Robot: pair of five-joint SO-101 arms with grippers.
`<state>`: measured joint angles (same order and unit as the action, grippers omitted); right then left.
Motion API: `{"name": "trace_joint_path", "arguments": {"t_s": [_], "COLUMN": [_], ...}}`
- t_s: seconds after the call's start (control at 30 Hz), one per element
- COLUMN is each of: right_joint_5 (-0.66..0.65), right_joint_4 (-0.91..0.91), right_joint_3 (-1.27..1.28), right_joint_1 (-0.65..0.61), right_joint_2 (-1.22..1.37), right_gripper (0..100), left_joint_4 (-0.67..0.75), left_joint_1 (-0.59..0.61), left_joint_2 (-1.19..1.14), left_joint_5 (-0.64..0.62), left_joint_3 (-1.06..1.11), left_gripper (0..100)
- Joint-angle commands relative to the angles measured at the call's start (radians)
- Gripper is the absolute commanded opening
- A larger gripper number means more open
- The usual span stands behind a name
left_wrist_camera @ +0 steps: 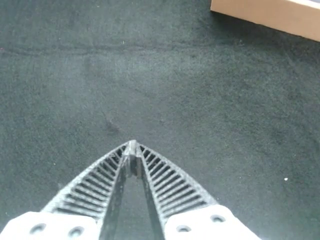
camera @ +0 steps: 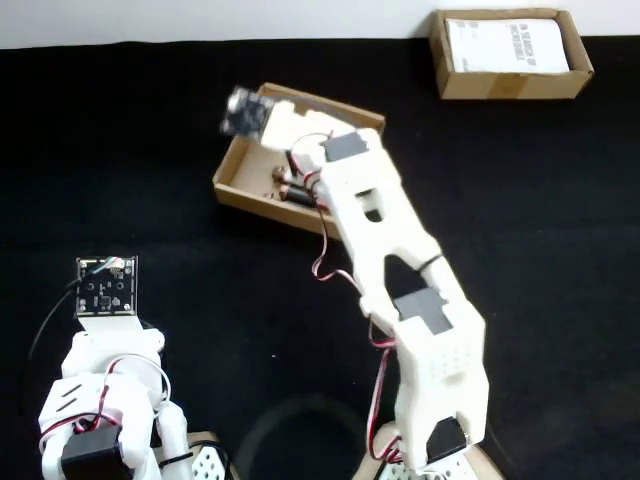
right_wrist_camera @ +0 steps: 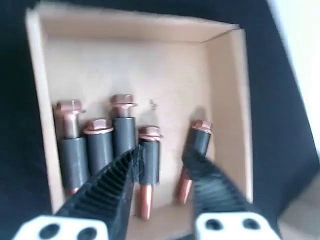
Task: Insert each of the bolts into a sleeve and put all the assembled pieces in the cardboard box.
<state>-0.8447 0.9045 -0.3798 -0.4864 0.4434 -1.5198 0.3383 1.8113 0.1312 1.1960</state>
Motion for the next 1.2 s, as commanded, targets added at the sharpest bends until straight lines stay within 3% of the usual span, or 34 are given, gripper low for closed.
{"name": "trace_joint_path", "arguments": {"t_s": [0.0, 0.23, 0.47, 0.67, 0.8, 0.97, 1.07, 1.17], "right_joint_5": [0.176, 0.373, 0.677, 0.825, 0.895, 0.852, 0.747, 0.641], "right_joint_4": [0.077, 0.332, 0.662, 0.849, 0.849, 0.782, 0.616, 0.369], "right_joint_3": [-0.077, -0.073, -0.022, 0.194, 0.453, 0.826, 1.067, 1.336], "right_joint_1": [0.010, 0.005, -0.008, -0.008, -0.010, -0.002, 0.061, 0.208], "right_joint_2": [-0.202, -0.493, -0.785, -1.078, -1.348, -1.727, -1.917, -2.045], "right_gripper": [1.5, 0.8, 0.8, 0.8, 0.8, 0.8, 0.8, 0.8], "left_joint_4": [0.015, 0.046, 0.048, 0.041, -0.064, -0.216, -0.212, -0.129], "left_joint_1": [0.005, -0.050, -0.237, -0.367, -0.421, -0.470, -0.469, -0.469], "left_joint_2": [0.005, 0.005, 0.004, 0.004, 0.004, 0.004, 0.004, 0.004], "left_joint_5": [0.000, -0.002, -0.002, -0.003, -0.003, -0.002, -0.002, -0.002], "left_joint_3": [-0.042, -0.143, -0.217, -0.315, -0.410, -0.501, -0.487, -0.412], "left_gripper": [1, 1, 1, 1, 1, 1, 1, 1]}}
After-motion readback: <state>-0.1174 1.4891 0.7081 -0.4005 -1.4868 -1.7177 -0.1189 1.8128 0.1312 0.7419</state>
